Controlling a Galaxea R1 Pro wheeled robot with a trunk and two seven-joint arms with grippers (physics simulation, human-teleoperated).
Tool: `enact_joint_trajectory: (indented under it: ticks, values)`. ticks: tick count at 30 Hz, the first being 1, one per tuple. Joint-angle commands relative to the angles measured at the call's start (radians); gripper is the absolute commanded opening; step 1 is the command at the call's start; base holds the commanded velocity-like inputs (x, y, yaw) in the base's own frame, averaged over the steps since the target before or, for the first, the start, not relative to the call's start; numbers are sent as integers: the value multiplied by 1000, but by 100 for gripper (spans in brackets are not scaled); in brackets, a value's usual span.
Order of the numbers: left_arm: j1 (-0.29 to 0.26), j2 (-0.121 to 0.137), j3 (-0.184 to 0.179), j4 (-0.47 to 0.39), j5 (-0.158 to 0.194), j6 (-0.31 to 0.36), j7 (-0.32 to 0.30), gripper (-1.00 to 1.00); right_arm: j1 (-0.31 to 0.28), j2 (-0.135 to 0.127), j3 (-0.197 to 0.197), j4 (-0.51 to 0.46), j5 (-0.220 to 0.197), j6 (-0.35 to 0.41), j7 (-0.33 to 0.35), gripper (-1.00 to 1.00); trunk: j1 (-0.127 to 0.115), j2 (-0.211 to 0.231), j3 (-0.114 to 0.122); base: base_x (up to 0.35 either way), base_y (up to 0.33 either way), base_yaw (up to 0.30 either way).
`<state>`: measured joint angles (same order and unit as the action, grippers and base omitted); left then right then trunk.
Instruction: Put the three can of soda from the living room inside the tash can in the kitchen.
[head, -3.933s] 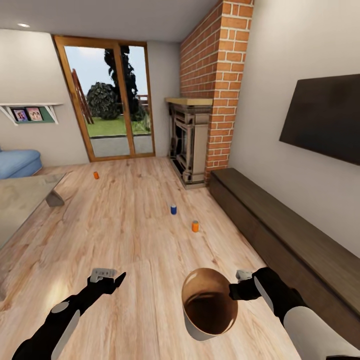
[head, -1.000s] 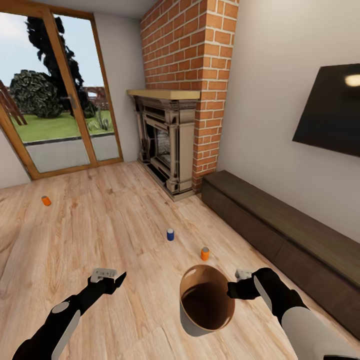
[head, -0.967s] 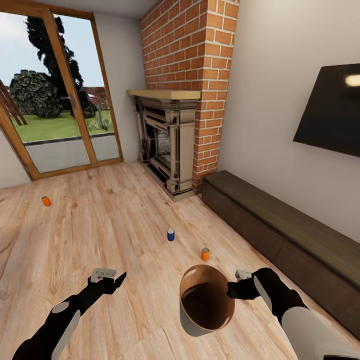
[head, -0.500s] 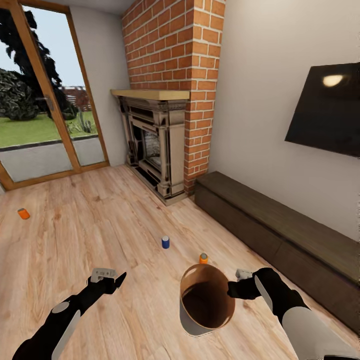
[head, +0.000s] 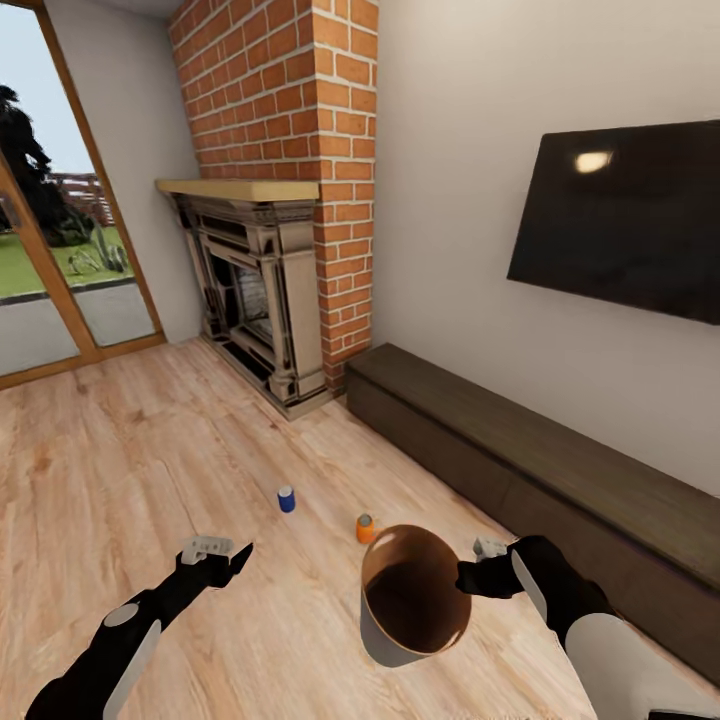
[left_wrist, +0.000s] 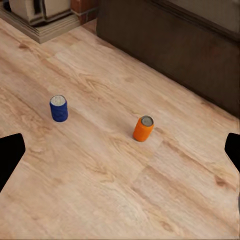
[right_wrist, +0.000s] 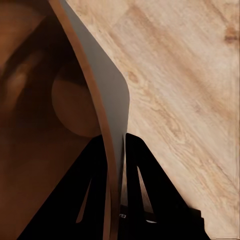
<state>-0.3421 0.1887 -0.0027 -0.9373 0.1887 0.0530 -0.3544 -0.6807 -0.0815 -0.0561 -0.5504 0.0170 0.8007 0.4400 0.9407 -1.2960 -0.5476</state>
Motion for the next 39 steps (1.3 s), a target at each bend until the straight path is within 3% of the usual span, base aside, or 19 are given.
enact_joint_trajectory:
  ticks: [1, 9, 12, 20, 39]
  values:
    - [0, 0, 0, 0, 0, 0, 0, 100, 0, 0, -2, 0, -28, 7, 8, -100, 0, 0, 0, 21, -277, -243]
    - [0, 0, 3, 1, 1, -2, -2, 100, 0, 0, -5, 0, -28, 6, 8, -100, 0, 0, 0, 6, -204, -243]
    - [1, 0, 3, 0, 1, -1, -5, 100, 0, 0, -23, 0, -28, 6, 8, -100, 0, 0, 0, 1, 70, -243]
    - [1, 0, 0, 1, -1, 0, -8, 100, 0, 0, -48, 1, -27, 6, 7, -100, 0, 0, 0, 49, 269, -243]
    - [1, 0, -2, 1, -2, -1, -9, 100, 0, 0, -52, 0, -29, 6, 10, -100, 0, 0, 0, 96, 315, -224]
